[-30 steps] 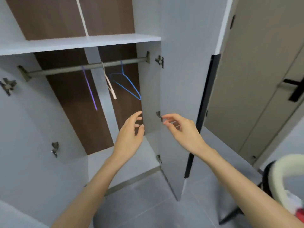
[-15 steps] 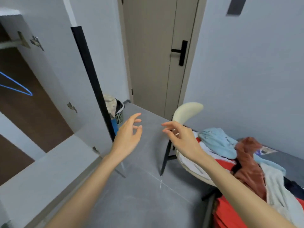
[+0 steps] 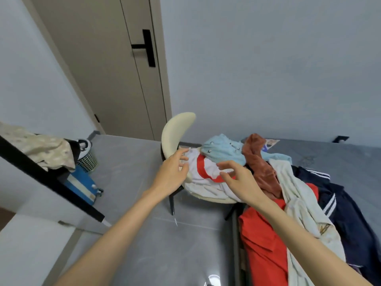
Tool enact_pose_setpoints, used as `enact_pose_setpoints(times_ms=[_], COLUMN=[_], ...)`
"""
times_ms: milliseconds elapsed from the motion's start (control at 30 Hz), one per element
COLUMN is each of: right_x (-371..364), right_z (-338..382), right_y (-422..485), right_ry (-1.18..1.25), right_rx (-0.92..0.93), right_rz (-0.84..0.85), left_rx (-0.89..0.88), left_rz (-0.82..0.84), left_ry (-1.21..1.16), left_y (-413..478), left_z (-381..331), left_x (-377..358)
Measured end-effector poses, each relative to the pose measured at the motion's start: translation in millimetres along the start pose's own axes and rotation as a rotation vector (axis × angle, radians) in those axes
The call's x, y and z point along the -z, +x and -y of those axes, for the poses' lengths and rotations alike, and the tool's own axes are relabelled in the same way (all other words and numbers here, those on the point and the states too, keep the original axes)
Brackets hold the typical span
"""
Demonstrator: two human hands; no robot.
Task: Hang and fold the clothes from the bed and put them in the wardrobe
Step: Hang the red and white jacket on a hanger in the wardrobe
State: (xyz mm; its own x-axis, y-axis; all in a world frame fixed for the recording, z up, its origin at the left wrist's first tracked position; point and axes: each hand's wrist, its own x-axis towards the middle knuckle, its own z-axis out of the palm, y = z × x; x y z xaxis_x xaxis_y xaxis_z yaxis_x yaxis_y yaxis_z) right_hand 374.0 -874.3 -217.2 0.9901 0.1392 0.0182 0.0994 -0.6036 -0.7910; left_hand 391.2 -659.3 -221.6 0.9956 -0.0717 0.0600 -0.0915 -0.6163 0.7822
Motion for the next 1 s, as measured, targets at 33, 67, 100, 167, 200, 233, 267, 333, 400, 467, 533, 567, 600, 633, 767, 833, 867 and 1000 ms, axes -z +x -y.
enact_pose_setpoints(times_ms=[33, 67, 100, 167, 200, 233, 267, 333, 400, 467, 533, 567, 600, 633, 767, 833, 867, 1000], right_x=[2.0, 3.9, 5.8, 8.9, 10.1, 11.3, 12.2, 13.2, 11.1, 7.8, 2.7, -0.7, -5.0, -10.0, -35.9, -50.6, -58.1, -86.8], right_z=[-8.7, -17.3, -26.2, -45.7, -56.1, -67.1, -78.4, -102.8, -130.5, -159.1, -187.1, -200.9, -214.0, -226.3, -267.6, -283.6, -291.1, -327.1], right_y=[4.4, 10.0, 16.6, 34.9, 45.7, 57.9, 71.8, 105.5, 144.6, 186.2, 225.5, 243.7, 260.5, 276.2, 330.4, 350.5, 359.3, 387.2], right_ry=[-0.014, -0.026, -0.039, -0.064, -0.077, -0.090, -0.100, -0.115, -0.139, -0.166, -0.197, -0.219, -0.243, -0.269, -0.400, -0.491, -0.524, -0.570], right_rx=[-0.028, -0.051, -0.070, -0.118, -0.139, -0.152, -0.162, -0.181, -0.191, -0.203, -0.227, -0.239, -0.255, -0.272, -0.302, -0.310, -0.317, -0.359], right_rz=[-0.010, -0.017, -0.020, -0.022, -0.020, -0.015, -0.007, 0.021, 0.058, 0.097, 0.138, 0.165, 0.195, 0.230, 0.358, 0.401, 0.411, 0.420], left_rx=[0.003, 0.006, 0.004, -0.007, -0.010, -0.010, -0.012, -0.013, 0.009, 0.055, 0.125, 0.167, 0.212, 0.258, 0.408, 0.493, 0.530, 0.641], left_rz=[0.025, 0.047, 0.065, 0.103, 0.122, 0.140, 0.153, 0.167, 0.185, 0.201, 0.217, 0.233, 0.257, 0.279, 0.327, 0.386, 0.418, 0.481], left_ry=[-0.006, -0.008, -0.002, 0.016, 0.023, 0.030, 0.041, 0.056, 0.057, 0.061, 0.065, 0.070, 0.077, 0.083, 0.071, 0.079, 0.101, 0.185], left_y=[10.3, 21.2, 32.6, 58.8, 72.7, 87.3, 103.7, 139.3, 177.0, 215.9, 251.4, 266.3, 279.6, 290.7, 322.5, 331.3, 333.9, 337.6], left_z=[0.9, 1.6, 2.5, 5.7, 8.3, 11.7, 16.2, 27.5, 41.1, 55.3, 69.6, 76.1, 82.5, 89.2, 124.4, 144.4, 155.0, 187.7], left_x=[-6.7, -13.2, -19.7, -34.4, -42.3, -50.5, -59.3, -78.6, -101.1, -124.5, -147.0, -157.0, -166.0, -174.2, -203.3, -216.2, -223.2, -250.8])
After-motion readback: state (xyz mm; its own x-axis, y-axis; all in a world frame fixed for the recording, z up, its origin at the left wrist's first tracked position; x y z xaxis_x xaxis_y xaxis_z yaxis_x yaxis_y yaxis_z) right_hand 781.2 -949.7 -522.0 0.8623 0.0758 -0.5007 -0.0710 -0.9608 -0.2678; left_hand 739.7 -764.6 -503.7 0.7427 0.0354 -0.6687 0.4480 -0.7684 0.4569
